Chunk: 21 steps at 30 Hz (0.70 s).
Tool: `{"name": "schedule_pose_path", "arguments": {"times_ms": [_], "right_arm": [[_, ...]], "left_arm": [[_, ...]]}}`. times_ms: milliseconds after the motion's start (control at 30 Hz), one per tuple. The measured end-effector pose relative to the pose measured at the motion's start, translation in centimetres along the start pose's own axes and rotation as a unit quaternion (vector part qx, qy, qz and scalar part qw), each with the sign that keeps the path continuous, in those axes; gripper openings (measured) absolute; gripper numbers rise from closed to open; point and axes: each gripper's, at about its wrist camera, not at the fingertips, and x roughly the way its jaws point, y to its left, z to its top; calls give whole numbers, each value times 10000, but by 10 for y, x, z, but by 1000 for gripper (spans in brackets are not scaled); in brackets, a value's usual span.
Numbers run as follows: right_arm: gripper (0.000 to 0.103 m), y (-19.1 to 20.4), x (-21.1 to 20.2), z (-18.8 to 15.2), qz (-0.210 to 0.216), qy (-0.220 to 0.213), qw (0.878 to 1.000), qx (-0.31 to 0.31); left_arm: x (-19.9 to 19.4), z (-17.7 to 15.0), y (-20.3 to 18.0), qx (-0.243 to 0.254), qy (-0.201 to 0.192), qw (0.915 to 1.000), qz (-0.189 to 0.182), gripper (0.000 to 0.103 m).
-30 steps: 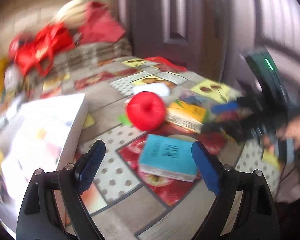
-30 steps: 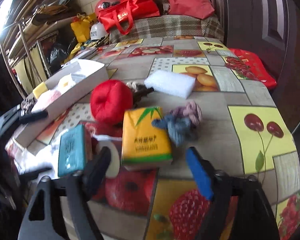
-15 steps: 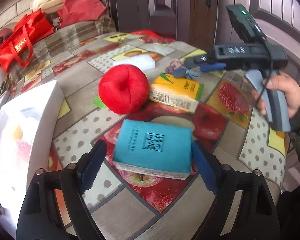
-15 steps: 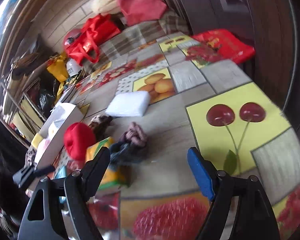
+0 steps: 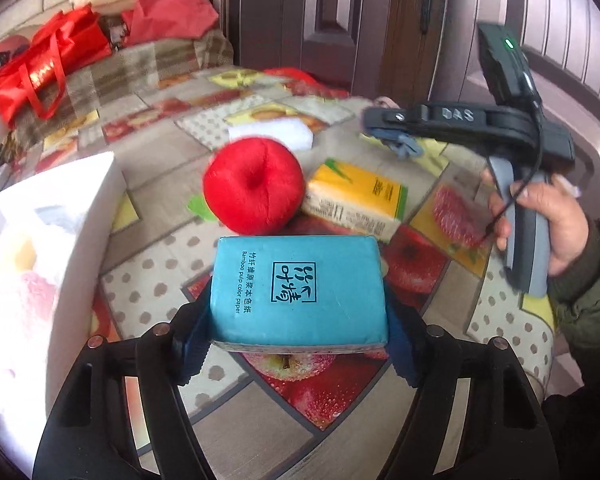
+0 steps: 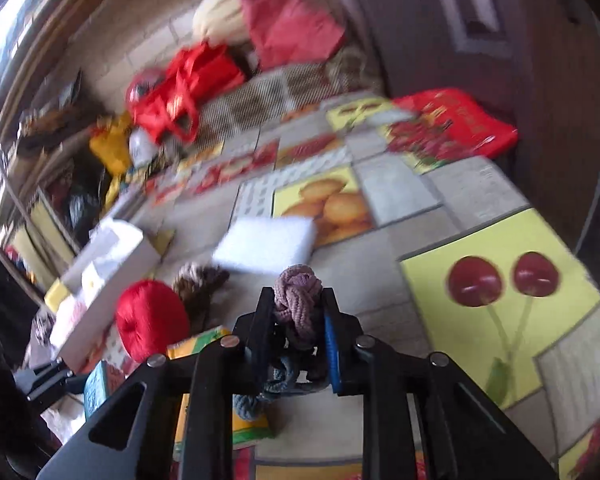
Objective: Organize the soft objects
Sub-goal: 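Carry the blue tissue pack and hair ties over the white tray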
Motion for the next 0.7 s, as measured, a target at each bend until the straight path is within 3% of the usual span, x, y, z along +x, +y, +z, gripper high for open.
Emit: {"name": "schedule_pose_path", "arguments": {"times_ms": [100,200,333,467,700], "right_arm": [[21,9,-31,-8,240,-626,9977,66],[22,34,-56,-19,300,-1179,9922,-267],[22,67,-59,-30,504,-1277,9888,-580],[22,95,-57,-35,428,-1395,9834,-1083],[22,110,-52,-37,380,-1355,9815,-1295]], "left_arm": [[-22,-4,-1,4,-554,9983,174,73],[-42,-8,-2,-29,-1071,9934,402,74],[-53,-11,10,-299,-1253,9894,676,74],[-56,-10,21,-475,-1272,9877,778,74],[-60,-12,29,-624,-1323,9854,867,74]]}}
